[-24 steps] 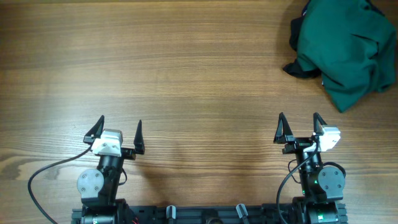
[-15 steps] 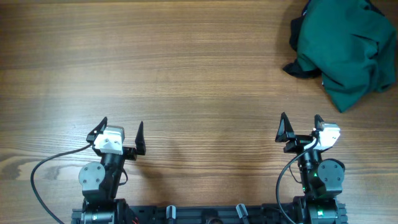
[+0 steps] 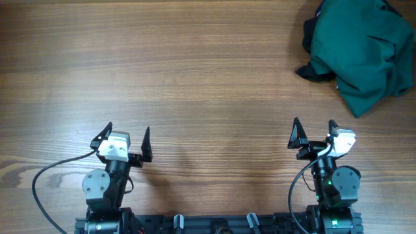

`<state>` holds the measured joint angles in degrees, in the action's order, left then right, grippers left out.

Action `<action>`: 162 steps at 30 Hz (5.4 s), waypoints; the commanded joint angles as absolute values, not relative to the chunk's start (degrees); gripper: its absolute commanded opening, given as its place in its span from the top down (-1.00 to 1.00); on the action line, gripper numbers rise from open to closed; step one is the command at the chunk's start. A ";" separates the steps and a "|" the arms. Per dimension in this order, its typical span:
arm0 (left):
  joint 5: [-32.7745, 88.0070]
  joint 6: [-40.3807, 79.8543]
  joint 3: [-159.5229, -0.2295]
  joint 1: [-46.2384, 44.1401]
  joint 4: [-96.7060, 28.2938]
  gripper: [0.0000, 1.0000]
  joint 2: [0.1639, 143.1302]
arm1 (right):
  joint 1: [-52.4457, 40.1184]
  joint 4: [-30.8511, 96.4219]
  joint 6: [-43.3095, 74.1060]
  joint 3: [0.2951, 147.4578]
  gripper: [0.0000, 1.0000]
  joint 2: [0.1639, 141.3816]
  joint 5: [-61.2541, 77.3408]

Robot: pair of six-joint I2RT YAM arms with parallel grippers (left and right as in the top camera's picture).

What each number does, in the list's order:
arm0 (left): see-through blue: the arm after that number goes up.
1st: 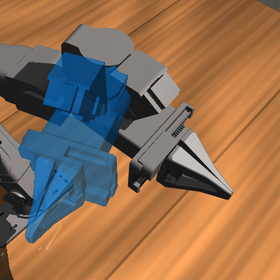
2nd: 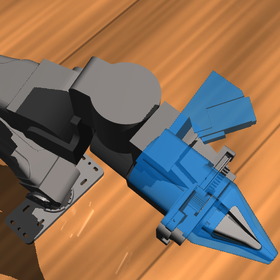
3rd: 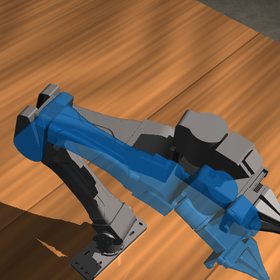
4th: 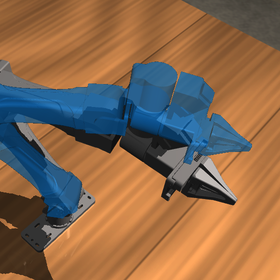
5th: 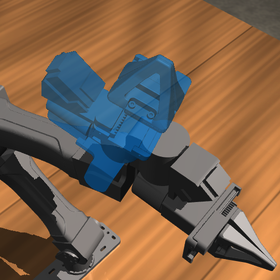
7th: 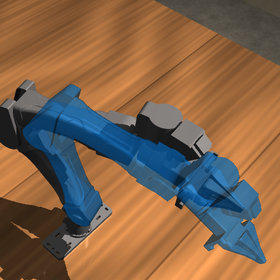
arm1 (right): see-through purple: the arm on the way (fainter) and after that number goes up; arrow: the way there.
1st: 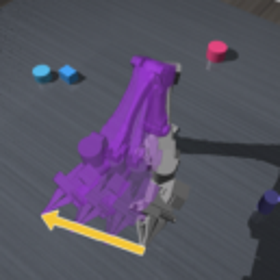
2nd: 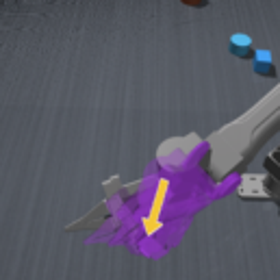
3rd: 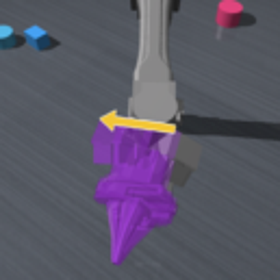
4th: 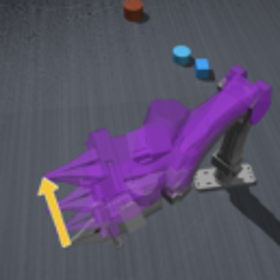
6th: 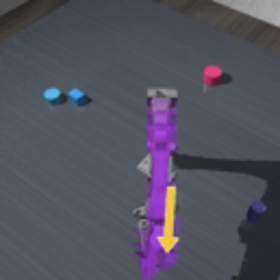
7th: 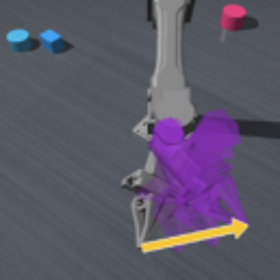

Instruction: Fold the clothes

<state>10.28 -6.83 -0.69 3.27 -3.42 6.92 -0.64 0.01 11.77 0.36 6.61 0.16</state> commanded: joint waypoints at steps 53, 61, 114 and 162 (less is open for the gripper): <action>9.74 -7.73 -0.34 2.83 -3.46 -0.99 6.83 | -0.40 -0.34 12.14 0.32 -0.99 6.66 0.64; 9.74 -7.70 -0.34 2.83 -3.49 -0.99 6.83 | -0.40 -0.34 12.14 0.32 -1.00 6.66 0.64; 9.74 -7.70 -0.34 2.83 -3.49 -1.00 6.83 | 8.21 18.70 6.15 78.76 0.91 112.64 -15.18; 9.74 -7.70 -0.34 2.83 -3.49 -0.99 6.83 | -18.50 34.35 33.19 99.33 -0.99 102.52 -7.57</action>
<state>10.07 -6.83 -0.69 3.27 -3.42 7.11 -17.72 33.30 36.12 98.67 105.84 0.36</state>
